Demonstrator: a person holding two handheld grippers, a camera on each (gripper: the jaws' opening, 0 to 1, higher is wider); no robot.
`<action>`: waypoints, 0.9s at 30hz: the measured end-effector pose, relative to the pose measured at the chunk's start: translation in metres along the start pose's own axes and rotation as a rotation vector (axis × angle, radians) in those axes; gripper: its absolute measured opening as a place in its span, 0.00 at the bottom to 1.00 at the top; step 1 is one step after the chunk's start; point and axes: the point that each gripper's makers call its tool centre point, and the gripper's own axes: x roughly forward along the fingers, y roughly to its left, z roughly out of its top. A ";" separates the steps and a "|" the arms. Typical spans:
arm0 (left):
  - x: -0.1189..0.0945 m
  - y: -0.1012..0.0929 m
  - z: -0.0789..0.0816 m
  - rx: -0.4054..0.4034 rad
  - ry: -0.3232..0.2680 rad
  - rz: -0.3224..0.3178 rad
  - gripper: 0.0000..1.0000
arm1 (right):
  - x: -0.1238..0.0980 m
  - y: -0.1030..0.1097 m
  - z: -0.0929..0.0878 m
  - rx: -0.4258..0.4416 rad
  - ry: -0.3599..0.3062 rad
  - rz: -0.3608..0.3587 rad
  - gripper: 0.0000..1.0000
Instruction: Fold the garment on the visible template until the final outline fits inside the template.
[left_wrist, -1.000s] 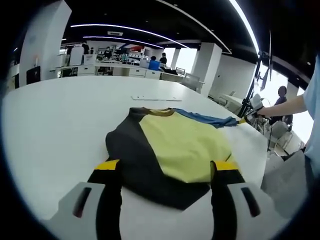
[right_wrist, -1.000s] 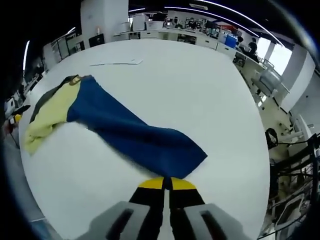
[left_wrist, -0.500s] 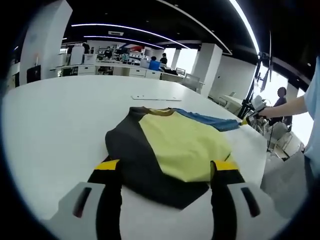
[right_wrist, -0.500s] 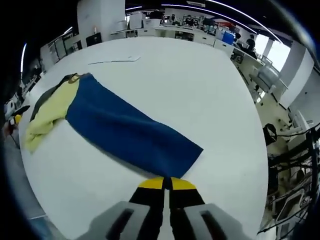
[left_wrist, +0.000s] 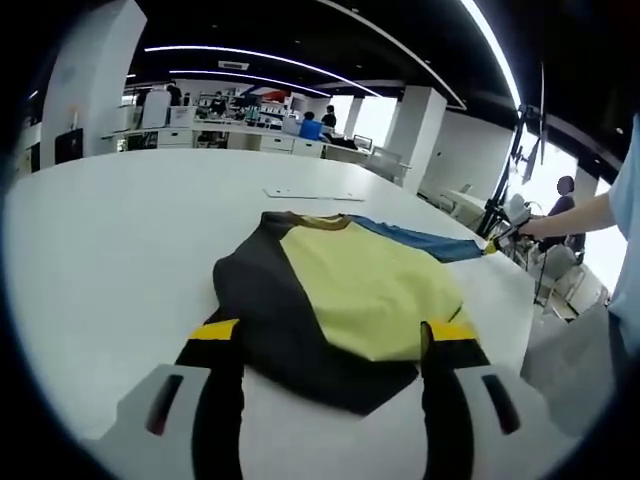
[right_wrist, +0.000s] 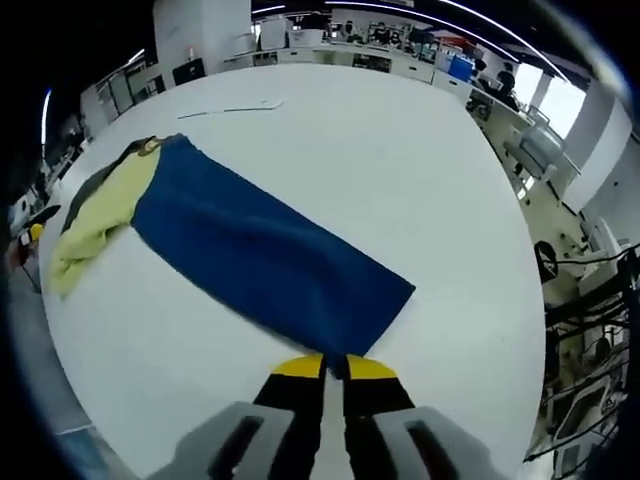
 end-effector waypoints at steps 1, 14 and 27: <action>0.000 0.000 -0.001 -0.001 0.002 -0.001 0.69 | -0.001 -0.001 0.000 0.012 -0.001 0.001 0.22; 0.002 -0.005 -0.003 -0.009 -0.003 -0.012 0.69 | -0.014 0.014 0.018 -0.008 -0.098 0.028 0.56; -0.003 -0.003 -0.002 -0.013 -0.019 -0.006 0.69 | -0.030 0.039 0.031 -0.058 -0.166 0.014 1.00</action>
